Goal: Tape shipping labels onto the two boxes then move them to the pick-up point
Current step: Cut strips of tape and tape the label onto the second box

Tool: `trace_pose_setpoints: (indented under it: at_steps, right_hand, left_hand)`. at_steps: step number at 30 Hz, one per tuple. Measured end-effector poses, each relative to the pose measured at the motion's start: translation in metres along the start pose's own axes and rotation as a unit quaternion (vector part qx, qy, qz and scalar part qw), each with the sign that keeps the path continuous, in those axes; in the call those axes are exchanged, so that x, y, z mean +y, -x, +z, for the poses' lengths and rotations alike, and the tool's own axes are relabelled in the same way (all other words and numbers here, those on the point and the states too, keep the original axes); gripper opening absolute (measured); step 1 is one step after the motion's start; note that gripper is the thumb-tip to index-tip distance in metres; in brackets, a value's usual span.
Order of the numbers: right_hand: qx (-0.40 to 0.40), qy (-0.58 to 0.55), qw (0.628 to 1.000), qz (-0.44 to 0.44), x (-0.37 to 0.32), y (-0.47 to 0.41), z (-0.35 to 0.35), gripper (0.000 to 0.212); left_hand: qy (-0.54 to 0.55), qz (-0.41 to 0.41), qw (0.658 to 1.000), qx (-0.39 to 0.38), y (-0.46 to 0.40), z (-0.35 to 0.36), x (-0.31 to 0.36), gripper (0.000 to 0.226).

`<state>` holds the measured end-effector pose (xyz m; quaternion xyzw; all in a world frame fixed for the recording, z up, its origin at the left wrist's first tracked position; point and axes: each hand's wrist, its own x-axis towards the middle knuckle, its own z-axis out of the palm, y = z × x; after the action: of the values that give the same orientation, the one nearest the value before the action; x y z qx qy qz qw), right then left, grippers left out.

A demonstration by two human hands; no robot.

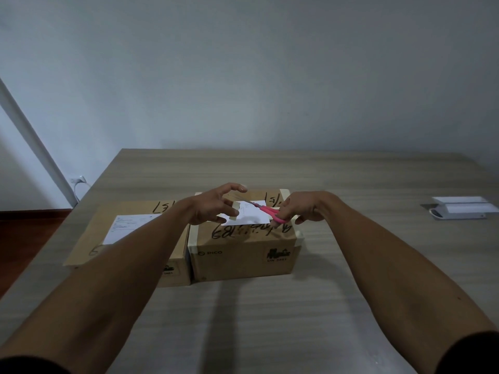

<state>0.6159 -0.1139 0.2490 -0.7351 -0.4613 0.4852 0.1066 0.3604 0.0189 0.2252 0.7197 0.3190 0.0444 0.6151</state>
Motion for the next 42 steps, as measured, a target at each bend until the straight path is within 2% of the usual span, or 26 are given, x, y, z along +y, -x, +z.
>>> trace_pose_setpoints:
  at_steps: [5,13,15,17,21,23,25,27,30,37,42]
  right_hand:
    - [0.007,0.009,1.000,0.014,0.002,0.003,0.001,0.022]
    - [0.038,0.041,0.998,-0.027,-0.001,0.004,0.003,0.013]
    - [0.044,0.056,0.997,-0.023,-0.003,0.002,0.005,0.006]
    - [0.046,0.067,0.997,-0.002,-0.004,0.000,0.005,0.010]
    - [0.088,0.037,0.994,0.055,-0.001,-0.004,0.006,0.021]
    - [0.155,0.009,0.985,0.076,0.002,-0.007,0.012,0.030]
    - [0.213,0.037,0.971,0.101,0.006,-0.011,0.017,0.039]
    - [0.238,0.009,0.964,0.120,0.009,-0.016,0.024,0.037]
    - [0.222,-0.089,0.956,0.168,0.014,-0.023,0.030,0.019]
    - [0.239,-0.130,0.944,0.185,0.018,-0.034,0.042,0.019]
    - [0.226,-0.112,0.950,0.185,0.022,-0.044,0.040,0.038]
  left_hand:
    - [0.007,0.003,1.000,-0.003,-0.003,0.004,-0.002,0.062]
    - [-0.011,-0.010,1.000,0.005,-0.003,0.008,-0.005,0.067]
    - [-0.014,-0.012,1.000,0.016,-0.001,0.009,-0.006,0.071]
    - [-0.022,-0.012,0.999,0.039,0.000,0.010,-0.008,0.074]
    - [-0.111,-0.008,0.987,0.117,0.004,0.006,-0.017,0.087]
    - [-0.192,-0.015,0.967,0.167,0.006,0.002,-0.025,0.094]
    - [-0.267,-0.034,0.943,0.197,0.008,0.000,-0.032,0.100]
    - [-0.302,-0.050,0.929,0.207,0.010,-0.002,-0.039,0.105]
    - [-0.343,-0.068,0.911,0.216,0.013,0.000,-0.045,0.108]
    - [-0.346,-0.084,0.907,0.223,0.013,0.004,-0.056,0.111]
    - [-0.296,-0.058,0.924,0.236,0.009,0.003,-0.061,0.115]
